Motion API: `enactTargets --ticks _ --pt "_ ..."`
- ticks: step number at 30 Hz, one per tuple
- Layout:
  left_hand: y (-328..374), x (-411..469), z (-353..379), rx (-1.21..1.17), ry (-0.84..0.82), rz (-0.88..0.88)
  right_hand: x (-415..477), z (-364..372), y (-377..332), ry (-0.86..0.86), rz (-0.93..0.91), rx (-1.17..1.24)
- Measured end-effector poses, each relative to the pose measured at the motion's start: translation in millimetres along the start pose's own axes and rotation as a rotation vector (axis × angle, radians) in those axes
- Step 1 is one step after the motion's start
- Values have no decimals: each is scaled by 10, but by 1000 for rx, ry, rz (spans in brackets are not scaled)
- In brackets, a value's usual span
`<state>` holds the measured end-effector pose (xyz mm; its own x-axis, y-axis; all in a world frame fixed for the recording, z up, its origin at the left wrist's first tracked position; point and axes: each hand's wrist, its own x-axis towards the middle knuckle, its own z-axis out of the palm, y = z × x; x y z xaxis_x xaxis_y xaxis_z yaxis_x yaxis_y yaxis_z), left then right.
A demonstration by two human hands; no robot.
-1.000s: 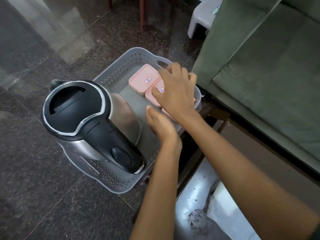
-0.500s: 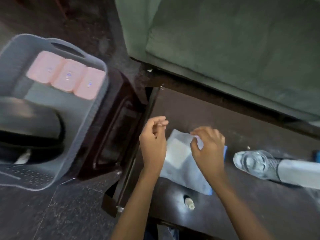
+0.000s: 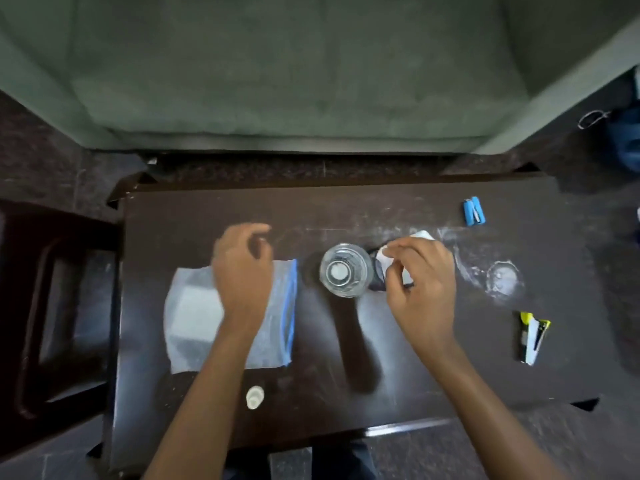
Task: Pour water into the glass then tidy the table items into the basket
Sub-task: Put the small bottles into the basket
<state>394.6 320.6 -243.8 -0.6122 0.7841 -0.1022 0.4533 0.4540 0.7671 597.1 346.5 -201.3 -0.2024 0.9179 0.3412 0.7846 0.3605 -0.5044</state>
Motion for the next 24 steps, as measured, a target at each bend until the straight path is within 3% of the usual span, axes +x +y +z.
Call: enactTargets --ticks 3,6,10,18,24 --pt "-237 187 -121 367 78 -186 27 -65 98 10 -58 -1" --pt "-495 330 -161 506 -99 -324 -4 37 87 -28 -100 8" --pt "-771 431 -68 682 -230 -222 -26 248 -42 -72 -133 24" --pt "-1025 352 -28 623 -42 -1 -162 559 -473 -182 -250 43" --pt "-1007 231 -435 265 75 77 -955 875 -772 -573 -370 118"
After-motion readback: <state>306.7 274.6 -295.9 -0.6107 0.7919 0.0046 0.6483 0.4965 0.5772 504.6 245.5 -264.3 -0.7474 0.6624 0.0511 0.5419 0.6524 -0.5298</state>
